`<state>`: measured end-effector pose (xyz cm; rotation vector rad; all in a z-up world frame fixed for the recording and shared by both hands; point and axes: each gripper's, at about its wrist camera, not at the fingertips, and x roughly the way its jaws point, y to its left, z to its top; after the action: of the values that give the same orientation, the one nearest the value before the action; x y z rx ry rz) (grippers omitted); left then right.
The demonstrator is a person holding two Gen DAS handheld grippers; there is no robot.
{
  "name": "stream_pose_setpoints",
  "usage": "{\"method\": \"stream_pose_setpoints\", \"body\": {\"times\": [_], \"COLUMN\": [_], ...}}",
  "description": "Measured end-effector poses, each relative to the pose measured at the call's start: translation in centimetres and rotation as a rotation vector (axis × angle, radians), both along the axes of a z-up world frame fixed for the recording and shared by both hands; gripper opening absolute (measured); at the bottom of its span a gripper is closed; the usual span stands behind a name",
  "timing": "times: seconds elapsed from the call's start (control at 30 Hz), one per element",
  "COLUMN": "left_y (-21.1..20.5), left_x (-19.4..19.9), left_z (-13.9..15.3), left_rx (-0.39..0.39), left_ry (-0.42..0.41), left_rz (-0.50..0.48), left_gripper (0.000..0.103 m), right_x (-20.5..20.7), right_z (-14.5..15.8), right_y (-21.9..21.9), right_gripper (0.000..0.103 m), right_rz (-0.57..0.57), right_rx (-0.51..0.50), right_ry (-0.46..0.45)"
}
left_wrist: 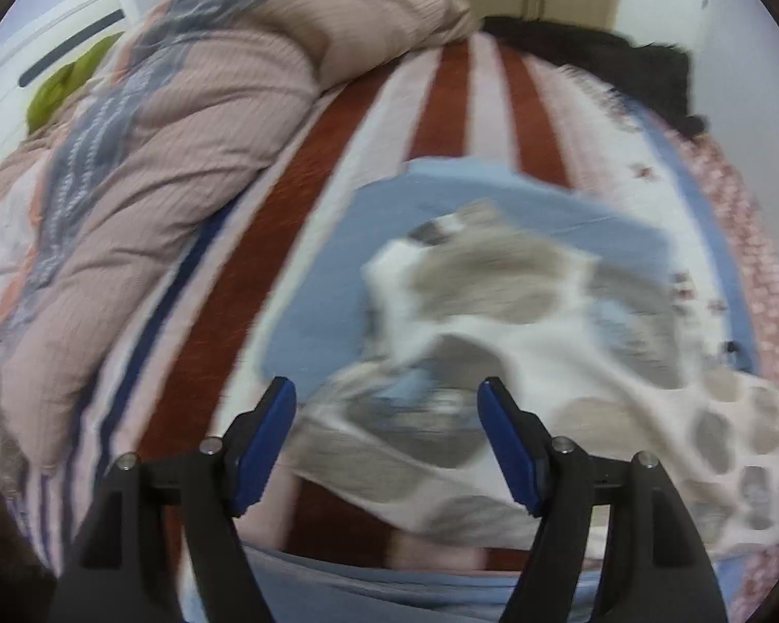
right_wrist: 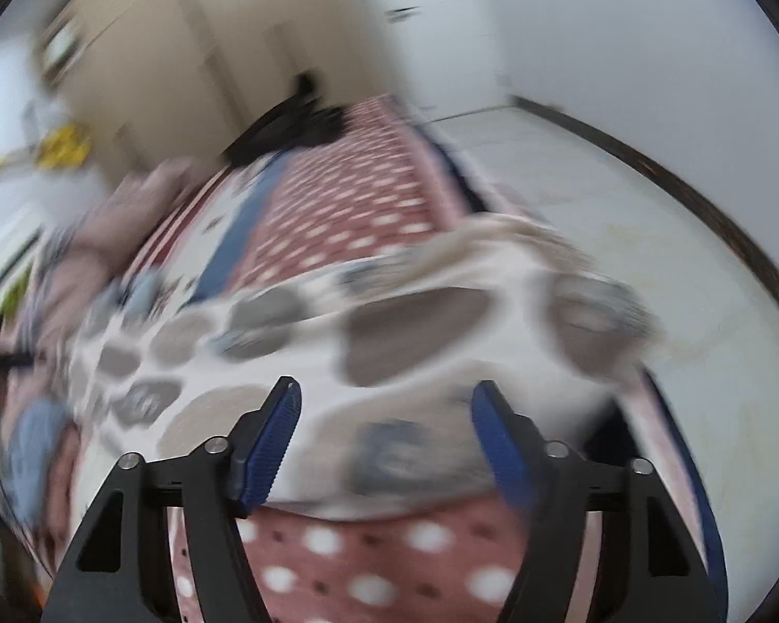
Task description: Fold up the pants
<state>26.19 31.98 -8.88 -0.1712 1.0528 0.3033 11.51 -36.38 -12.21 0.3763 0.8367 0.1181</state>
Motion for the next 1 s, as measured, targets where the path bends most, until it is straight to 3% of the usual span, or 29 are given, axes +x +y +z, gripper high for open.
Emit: {"method": "stream_pose_setpoints", "body": {"times": [0.13,0.2,0.27,0.4,0.5,0.53,0.57,0.63,0.73,1.0], "left_y": [-4.0,-5.5,-7.0,-8.7,-9.1,-9.2,-9.3,-9.5,-9.8,-12.1], "left_x": [-1.1,-1.2,-1.3,-2.0,-3.2,-3.6,-4.1,-4.9,-6.0,-7.2], "left_z": [2.3,3.0,3.3,3.3,2.6,2.3,2.1,2.0,2.0,2.6], "left_rx": [-0.085,-0.106,-0.105,-0.122,-0.132,-0.127,-0.124,-0.123,-0.114,-0.13], "left_ry": [-0.092,-0.107,-0.115,-0.124,-0.113,-0.108,-0.105,-0.101,-0.1,-0.118], "left_rz": [-0.066,-0.104,-0.139,-0.16,-0.159,-0.159,-0.162,-0.168,-0.176,-0.219], "left_gripper": [0.077,0.078,0.079,0.079,0.079,0.079,0.079,0.079,0.079,0.079], "right_x": [-1.9,-2.2,-1.8,1.1,3.4,3.8,4.2,4.5,3.8,-0.5], "right_z": [-2.8,-4.2,-5.1,-6.1,-6.0,-5.9,-5.7,-5.1,-2.9,1.1], "right_y": [-4.7,-5.5,-6.0,-6.8,-6.3,-5.9,-5.8,-5.7,-5.9,-13.6], "right_gripper": [0.066,0.066,0.066,0.066,0.06,0.03,0.007,0.007,0.006,0.005], "right_rz": [-0.119,-0.122,-0.113,-0.196,-0.246,-0.263,-0.286,-0.295,-0.299,-0.421], "right_rx": [0.153,0.223,0.315,0.395,0.372,0.359,0.34,0.303,0.169,0.04], "right_ry": [0.079,0.092,0.064,0.022,0.017,0.018,0.018,0.014,-0.029,-0.063]}}
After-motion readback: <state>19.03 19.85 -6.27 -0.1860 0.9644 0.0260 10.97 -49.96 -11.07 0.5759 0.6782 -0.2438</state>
